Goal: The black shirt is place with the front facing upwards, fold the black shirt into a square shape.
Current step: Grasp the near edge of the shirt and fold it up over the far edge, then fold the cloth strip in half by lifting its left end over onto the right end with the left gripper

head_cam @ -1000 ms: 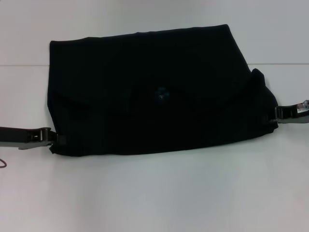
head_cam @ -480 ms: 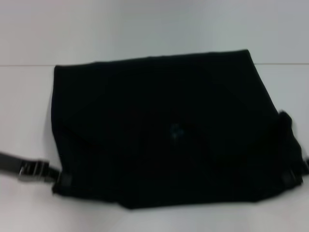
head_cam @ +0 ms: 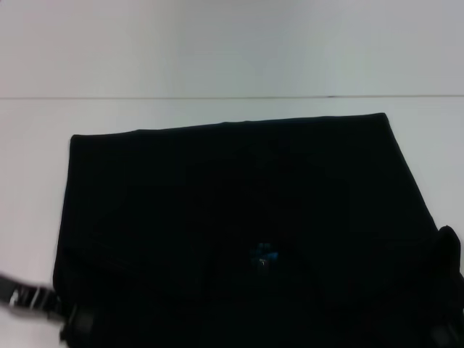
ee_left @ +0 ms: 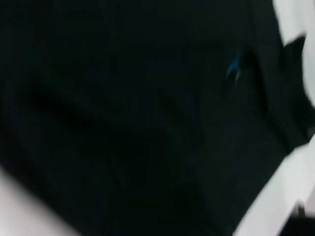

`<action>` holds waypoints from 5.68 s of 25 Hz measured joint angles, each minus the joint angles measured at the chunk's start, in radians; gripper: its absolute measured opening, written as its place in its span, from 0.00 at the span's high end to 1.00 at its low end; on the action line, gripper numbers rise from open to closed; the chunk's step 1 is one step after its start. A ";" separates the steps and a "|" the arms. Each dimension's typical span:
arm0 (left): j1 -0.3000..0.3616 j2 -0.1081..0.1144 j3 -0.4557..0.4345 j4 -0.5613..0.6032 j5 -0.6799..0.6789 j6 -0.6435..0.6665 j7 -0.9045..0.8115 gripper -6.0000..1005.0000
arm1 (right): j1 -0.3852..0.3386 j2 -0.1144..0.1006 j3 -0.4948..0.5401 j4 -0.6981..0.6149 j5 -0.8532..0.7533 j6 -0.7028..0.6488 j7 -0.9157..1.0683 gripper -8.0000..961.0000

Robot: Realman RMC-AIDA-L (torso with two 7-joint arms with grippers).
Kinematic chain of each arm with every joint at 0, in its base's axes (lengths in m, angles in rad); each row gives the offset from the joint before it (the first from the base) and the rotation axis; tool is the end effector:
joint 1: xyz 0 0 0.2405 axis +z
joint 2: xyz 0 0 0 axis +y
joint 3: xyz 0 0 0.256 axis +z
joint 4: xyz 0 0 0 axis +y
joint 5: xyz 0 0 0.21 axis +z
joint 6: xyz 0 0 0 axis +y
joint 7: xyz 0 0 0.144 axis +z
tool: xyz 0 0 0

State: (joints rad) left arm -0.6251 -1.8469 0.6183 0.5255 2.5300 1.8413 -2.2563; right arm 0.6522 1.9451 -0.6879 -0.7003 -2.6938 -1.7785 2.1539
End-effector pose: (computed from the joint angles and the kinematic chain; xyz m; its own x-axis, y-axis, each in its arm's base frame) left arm -0.3137 0.2977 0.0607 0.2410 0.9685 -0.0622 0.9675 -0.2347 0.0940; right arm 0.3090 0.3105 0.0442 0.4303 -0.8863 0.1712 -0.8890 -0.4490 -0.0903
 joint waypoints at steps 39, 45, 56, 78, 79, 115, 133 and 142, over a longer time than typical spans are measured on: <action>-0.131 -0.133 -0.453 -0.089 -0.292 -0.858 0.171 0.95 | 0.149 0.060 0.283 0.285 0.589 0.914 -0.066 0.87; -0.160 -0.180 -0.454 -0.089 -0.298 -0.990 0.241 0.93 | 0.182 0.112 0.282 0.289 0.589 1.077 -0.144 0.87; -0.195 -0.257 -0.452 -0.090 -0.406 -1.171 0.372 0.90 | 0.223 0.143 0.276 0.330 0.624 1.216 -0.288 0.87; -0.145 -0.232 -0.451 -0.115 -0.507 -1.016 0.417 0.48 | 0.098 0.122 0.286 0.347 1.005 1.133 -0.426 0.25; -0.134 -0.224 -0.449 -0.115 -0.513 -0.968 0.414 0.48 | 0.082 0.118 0.283 0.345 1.017 1.081 -0.435 0.25; 0.175 -0.050 -0.171 -0.010 -0.314 -0.446 -0.392 0.12 | -0.097 0.147 -0.029 0.338 0.762 0.438 -1.244 0.26; 0.156 -0.053 -0.170 -0.052 -0.300 -0.543 -0.411 0.12 | -0.098 0.149 -0.049 0.338 0.766 0.428 -1.246 0.26; 0.140 -0.054 -0.151 -0.067 -0.300 -0.575 -0.409 0.12 | -0.100 0.149 -0.048 0.338 0.767 0.418 -1.246 0.26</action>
State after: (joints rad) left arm -0.4851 -1.9005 0.4668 0.4586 2.2304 1.2661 -2.6649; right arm 0.5522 2.0937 -0.7363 -0.3620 -1.9265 -1.3603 0.9080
